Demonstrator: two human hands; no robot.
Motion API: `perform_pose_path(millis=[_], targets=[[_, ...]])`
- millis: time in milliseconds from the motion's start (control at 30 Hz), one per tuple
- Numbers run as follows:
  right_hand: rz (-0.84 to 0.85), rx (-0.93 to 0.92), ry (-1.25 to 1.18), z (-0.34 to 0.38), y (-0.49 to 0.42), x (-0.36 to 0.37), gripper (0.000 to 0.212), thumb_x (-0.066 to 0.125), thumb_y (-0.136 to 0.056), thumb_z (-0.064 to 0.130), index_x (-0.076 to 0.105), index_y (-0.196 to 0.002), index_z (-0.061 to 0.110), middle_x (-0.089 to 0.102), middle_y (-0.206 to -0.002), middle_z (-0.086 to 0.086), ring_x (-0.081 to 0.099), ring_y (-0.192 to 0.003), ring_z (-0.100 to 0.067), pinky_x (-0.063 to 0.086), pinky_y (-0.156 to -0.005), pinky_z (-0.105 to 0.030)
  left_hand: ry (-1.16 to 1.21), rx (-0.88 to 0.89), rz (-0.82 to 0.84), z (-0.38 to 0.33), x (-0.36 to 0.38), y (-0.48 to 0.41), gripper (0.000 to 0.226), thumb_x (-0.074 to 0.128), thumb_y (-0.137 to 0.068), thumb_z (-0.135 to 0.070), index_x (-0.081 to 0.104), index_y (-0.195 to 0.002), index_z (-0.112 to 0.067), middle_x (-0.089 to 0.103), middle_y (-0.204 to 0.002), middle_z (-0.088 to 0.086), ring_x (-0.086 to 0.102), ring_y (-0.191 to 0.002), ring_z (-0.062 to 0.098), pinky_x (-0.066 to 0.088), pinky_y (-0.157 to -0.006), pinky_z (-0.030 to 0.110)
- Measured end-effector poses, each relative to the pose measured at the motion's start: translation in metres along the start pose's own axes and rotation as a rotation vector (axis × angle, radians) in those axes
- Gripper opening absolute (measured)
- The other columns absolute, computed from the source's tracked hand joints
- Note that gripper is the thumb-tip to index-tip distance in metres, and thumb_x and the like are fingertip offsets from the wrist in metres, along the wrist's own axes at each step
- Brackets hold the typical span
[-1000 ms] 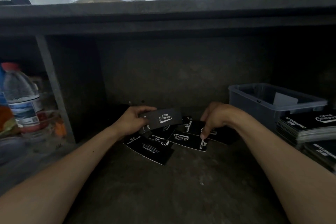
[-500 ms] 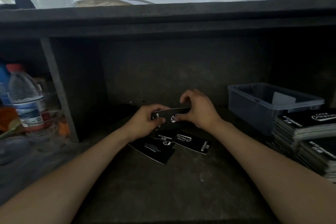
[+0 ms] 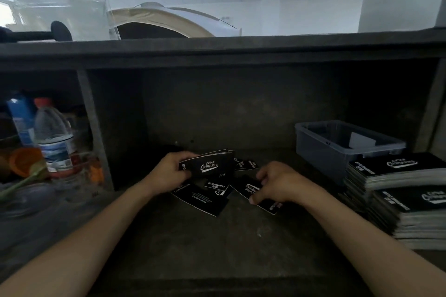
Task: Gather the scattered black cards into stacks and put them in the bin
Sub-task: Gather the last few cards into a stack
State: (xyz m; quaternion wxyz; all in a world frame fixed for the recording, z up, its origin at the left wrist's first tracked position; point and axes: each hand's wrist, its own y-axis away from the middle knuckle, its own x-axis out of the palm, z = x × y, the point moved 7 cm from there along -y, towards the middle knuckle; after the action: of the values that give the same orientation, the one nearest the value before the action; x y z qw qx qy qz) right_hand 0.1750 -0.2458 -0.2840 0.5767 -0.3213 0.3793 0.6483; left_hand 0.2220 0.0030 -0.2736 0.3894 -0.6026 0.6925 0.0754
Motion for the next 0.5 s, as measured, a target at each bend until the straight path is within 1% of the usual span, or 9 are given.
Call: perform_pose_path(millis=[67,100,167,200,267,300,367,433,500], targets=[[-0.006,0.056,-0.067,-0.009,0.007,-0.005,0.079,0.089,-0.065,0.024,0.053,-0.135,0.016,0.058,-0.129,-0.004,0.058,-0.114,-0.020,0.050,-0.096,-0.034,0.031,-0.002,-0.021,-0.009,-0.003,0.004,0.049,0.057,-0.082,0.022,0.066,-0.122,-0.006,0.073,-0.109,0.007,0.069,-0.095,0.011,0.051,-0.084,0.012],[-0.019,0.071,-0.105,-0.013,0.011,-0.010,0.073,0.087,-0.067,0.021,0.055,-0.133,0.014,0.060,-0.127,-0.006,0.059,-0.110,-0.019,0.052,-0.091,-0.032,0.049,0.000,-0.021,-0.015,-0.004,0.007,0.051,0.057,-0.082,0.022,0.066,-0.123,-0.008,0.073,-0.108,0.005,0.069,-0.092,0.006,0.051,-0.083,0.010],[-0.082,0.094,-0.216,-0.023,0.016,-0.022,0.055,0.081,-0.076,0.016,0.059,-0.126,0.011,0.063,-0.118,-0.008,0.062,-0.093,-0.018,0.053,-0.071,-0.029,0.076,0.002,-0.010,-0.023,-0.003,0.014,0.053,0.056,-0.081,0.023,0.065,-0.122,-0.010,0.073,-0.107,0.001,0.069,-0.088,-0.004,0.051,-0.081,0.009],[-0.136,0.100,-0.317,-0.028,0.017,-0.027,0.049,0.077,-0.080,0.014,0.058,-0.125,0.012,0.063,-0.115,-0.008,0.061,-0.086,-0.017,0.050,-0.062,-0.028,0.087,0.000,-0.012,-0.024,-0.002,0.018,0.054,0.056,-0.081,0.023,0.065,-0.122,-0.011,0.072,-0.106,-0.001,0.068,-0.087,-0.008,0.051,-0.081,0.008],[-0.257,0.062,-0.631,-0.033,0.017,-0.038,0.046,0.074,-0.078,0.001,0.055,-0.116,0.018,0.064,-0.112,-0.008,0.061,-0.085,-0.017,0.047,-0.058,-0.027,0.107,-0.012,-0.035,-0.024,-0.002,0.028,0.055,0.058,-0.080,0.023,0.063,-0.124,-0.010,0.071,-0.107,-0.001,0.068,-0.087,-0.008,0.050,-0.080,0.008],[-0.304,0.025,-0.807,-0.033,0.016,-0.041,0.053,0.074,-0.074,-0.006,0.052,-0.114,0.019,0.064,-0.111,-0.007,0.062,-0.091,-0.020,0.049,-0.060,-0.028,0.110,-0.017,-0.054,-0.024,-0.003,0.032,0.055,0.060,-0.080,0.022,0.062,-0.126,-0.008,0.070,-0.109,0.001,0.067,-0.090,-0.004,0.050,-0.081,0.008],[-0.315,-0.056,-1.053,-0.025,0.013,-0.037,0.081,0.075,-0.064,-0.017,0.045,-0.129,0.023,0.061,-0.115,-0.003,0.060,-0.104,-0.023,0.057,-0.067,-0.037,0.103,-0.017,-0.080,-0.023,-0.004,0.041,0.057,0.060,-0.080,0.023,0.060,-0.130,-0.004,0.068,-0.115,0.006,0.066,-0.099,0.008,0.050,-0.086,0.010],[-0.244,-0.150,-1.153,-0.009,0.006,-0.025,0.113,0.073,-0.060,-0.023,0.030,-0.143,0.041,0.056,-0.119,0.004,0.058,-0.106,-0.022,0.060,-0.069,-0.044,0.071,-0.010,-0.075,-0.021,-0.005,0.046,0.061,0.058,-0.079,0.026,0.058,-0.133,-0.003,0.067,-0.121,0.012,0.063,-0.107,0.017,0.050,-0.091,0.016],[-0.190,-0.227,-1.206,0.006,-0.002,-0.016,0.118,0.072,-0.059,-0.026,0.030,-0.141,0.048,0.056,-0.118,0.006,0.059,-0.105,-0.020,0.060,-0.063,-0.040,0.055,-0.005,-0.057,-0.019,-0.005,0.049,0.062,0.059,-0.079,0.026,0.057,-0.135,-0.002,0.067,-0.123,0.015,0.063,-0.108,0.019,0.050,-0.097,0.025]])
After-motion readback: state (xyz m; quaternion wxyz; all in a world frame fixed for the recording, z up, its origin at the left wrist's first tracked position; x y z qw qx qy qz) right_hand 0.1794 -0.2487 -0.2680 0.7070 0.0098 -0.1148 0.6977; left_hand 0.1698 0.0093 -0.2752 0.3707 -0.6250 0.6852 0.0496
